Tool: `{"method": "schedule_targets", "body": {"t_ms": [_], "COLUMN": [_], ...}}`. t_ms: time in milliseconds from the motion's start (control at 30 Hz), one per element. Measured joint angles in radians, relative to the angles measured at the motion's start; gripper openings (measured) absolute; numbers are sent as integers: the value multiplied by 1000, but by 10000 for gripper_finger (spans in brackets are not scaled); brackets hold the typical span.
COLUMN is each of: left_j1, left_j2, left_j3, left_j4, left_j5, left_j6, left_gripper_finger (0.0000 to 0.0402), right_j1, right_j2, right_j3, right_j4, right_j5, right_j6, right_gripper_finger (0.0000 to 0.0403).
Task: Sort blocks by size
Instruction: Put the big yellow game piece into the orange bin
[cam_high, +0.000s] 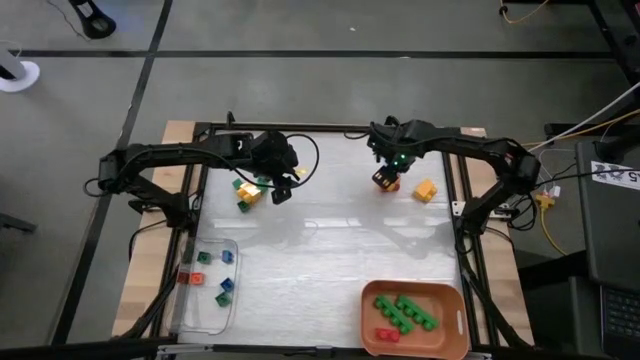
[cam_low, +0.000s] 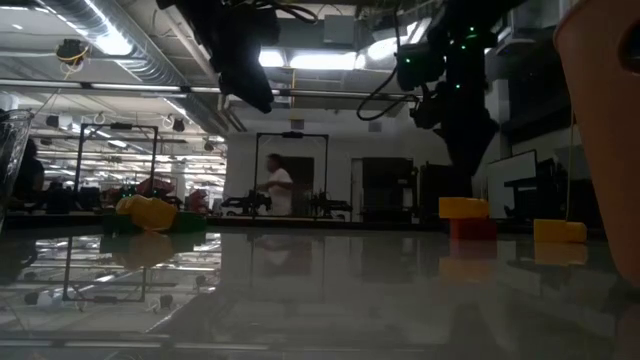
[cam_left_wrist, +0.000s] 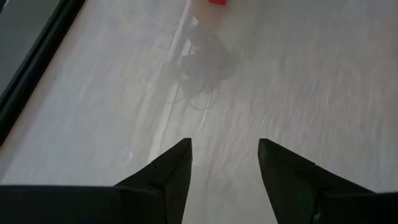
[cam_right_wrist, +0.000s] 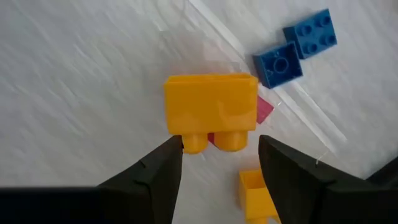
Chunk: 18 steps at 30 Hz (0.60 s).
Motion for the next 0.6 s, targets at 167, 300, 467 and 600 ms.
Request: {"method": "schedule_targets", "body": {"t_ms": [167, 300, 467, 600], "left_j1": [-6, -7, -6, -6], "left_j2": [0, 0, 0, 0], "left_j3": [0, 0, 0, 0], "left_j4": [1, 1, 10, 10], "left_j5": [14, 15, 15, 15], "left_j6": [0, -7, -8, -8], "left_gripper_finger": [170, 170, 170, 170], "right_j1": [-1, -1, -3, -9], "right_j2": [0, 0, 0, 0], "right_j3": [-24, -47, -80, -113], "right_j4": [6, 3, 8, 26], "right_j5": [-1, -8, 55, 59], "right_j6": [-34, -58, -76, -91], "right_gripper_finger": [211, 211, 211, 211]}}
